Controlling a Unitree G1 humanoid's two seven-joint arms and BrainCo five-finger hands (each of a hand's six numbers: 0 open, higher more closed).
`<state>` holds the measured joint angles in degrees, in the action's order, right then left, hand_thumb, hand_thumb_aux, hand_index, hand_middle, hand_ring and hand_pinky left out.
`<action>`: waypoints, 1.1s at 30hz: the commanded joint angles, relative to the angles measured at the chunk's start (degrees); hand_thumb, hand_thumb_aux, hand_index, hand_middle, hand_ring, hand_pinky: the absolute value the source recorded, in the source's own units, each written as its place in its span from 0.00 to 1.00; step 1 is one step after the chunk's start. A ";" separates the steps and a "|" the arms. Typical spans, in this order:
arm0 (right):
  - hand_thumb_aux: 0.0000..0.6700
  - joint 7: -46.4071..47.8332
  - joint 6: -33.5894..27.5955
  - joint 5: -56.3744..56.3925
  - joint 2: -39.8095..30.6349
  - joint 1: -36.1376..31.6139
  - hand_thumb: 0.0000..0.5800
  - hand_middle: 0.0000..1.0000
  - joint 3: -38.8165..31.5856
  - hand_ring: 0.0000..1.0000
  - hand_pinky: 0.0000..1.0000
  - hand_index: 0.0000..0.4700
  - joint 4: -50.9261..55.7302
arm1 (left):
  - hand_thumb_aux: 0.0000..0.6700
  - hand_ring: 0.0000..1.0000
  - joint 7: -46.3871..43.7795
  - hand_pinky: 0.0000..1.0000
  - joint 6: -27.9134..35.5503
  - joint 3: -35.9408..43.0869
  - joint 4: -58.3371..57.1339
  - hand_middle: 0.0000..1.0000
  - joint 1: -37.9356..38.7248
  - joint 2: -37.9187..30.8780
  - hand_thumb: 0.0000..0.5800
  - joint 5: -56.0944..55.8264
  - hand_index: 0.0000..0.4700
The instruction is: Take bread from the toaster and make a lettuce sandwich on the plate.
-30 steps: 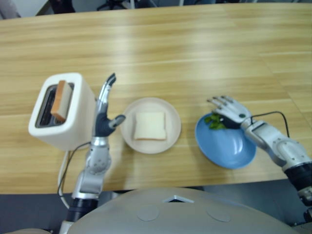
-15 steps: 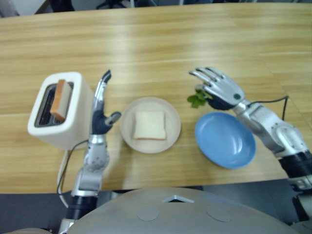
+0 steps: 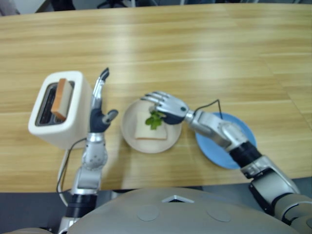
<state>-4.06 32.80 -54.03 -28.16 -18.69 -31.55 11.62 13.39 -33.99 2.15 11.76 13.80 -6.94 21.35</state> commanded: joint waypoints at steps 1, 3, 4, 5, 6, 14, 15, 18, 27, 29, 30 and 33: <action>1.00 0.79 0.19 -1.91 -0.02 -0.75 1.00 0.00 -1.93 0.00 0.00 0.98 3.11 | 0.00 0.00 -0.99 0.00 0.88 -0.75 0.67 0.00 0.43 -0.21 0.00 -0.65 0.00; 1.00 -0.02 0.00 -2.73 0.05 -1.11 1.00 0.00 -2.46 0.00 0.00 0.98 3.90 | 0.00 0.00 -1.15 0.00 0.90 -0.82 0.76 0.00 0.52 -0.11 0.00 -0.72 0.00; 1.00 -0.48 -0.13 -2.96 0.22 -1.34 1.00 0.00 -2.65 0.00 0.00 0.98 4.35 | 0.00 0.00 -1.22 0.00 0.91 -0.85 0.78 0.00 0.55 -0.02 0.00 -0.71 0.00; 1.00 -0.61 -0.20 -3.03 0.40 -1.53 1.00 0.00 -2.85 0.00 0.00 0.98 4.77 | 0.00 0.00 -1.30 0.00 0.95 -0.85 0.80 0.00 0.58 0.06 0.00 -0.68 0.00; 1.00 -0.79 -0.32 -3.13 0.67 -1.68 1.00 0.00 -3.00 0.00 0.00 0.98 5.17 | 0.00 0.00 -1.41 0.00 0.96 -0.85 0.81 0.00 0.59 0.13 0.00 -0.68 0.00; 1.00 -6.77 -1.75 -5.42 3.89 -4.34 1.00 0.00 -4.14 0.00 0.00 0.98 12.10 | 0.00 0.00 -2.20 0.00 1.28 -0.78 0.93 0.00 0.55 0.15 0.00 -0.62 0.00; 1.00 -8.21 -2.09 -5.55 4.56 -4.96 1.00 0.00 -4.13 0.00 0.00 0.98 13.17 | 0.00 0.00 -2.27 0.00 1.25 -0.81 0.92 0.00 0.53 0.16 0.00 -0.65 0.00; 1.00 -9.99 -2.76 -5.70 6.07 -6.52 1.00 0.00 -4.85 0.00 0.00 0.98 16.47 | 0.00 0.00 -2.57 0.00 1.23 -0.63 0.95 0.00 0.51 0.21 0.00 -0.38 0.00; 0.64 -12.31 -2.63 -5.58 7.35 -7.33 0.87 0.00 -7.27 0.00 0.00 0.62 19.95 | 0.00 0.00 -2.91 0.00 1.10 -0.69 1.05 0.00 0.48 0.07 0.00 -0.28 0.00; 0.65 -11.98 -2.33 -4.81 7.49 -7.41 0.88 0.00 -7.52 0.00 0.00 0.64 20.30 | 0.00 0.00 -2.97 0.00 1.10 -0.75 1.09 0.00 0.47 -0.03 0.00 -0.28 0.00; 0.72 -11.77 -2.14 -4.51 7.55 -7.39 0.92 0.00 -7.62 0.00 0.00 0.70 20.32 | 0.00 0.00 -3.02 0.00 1.08 -0.79 1.08 0.00 0.45 -0.08 0.00 -0.33 0.00; 0.73 -10.70 -1.38 -3.24 7.88 -7.09 0.93 0.00 -7.68 0.00 0.00 0.72 20.37 | 0.00 0.00 -3.16 0.00 1.03 -0.90 1.00 0.00 0.37 -0.24 0.00 -0.44 0.00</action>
<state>-15.98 30.89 -58.34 -20.45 -25.77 -38.58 31.26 10.84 -33.53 1.29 12.57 14.05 -6.89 20.77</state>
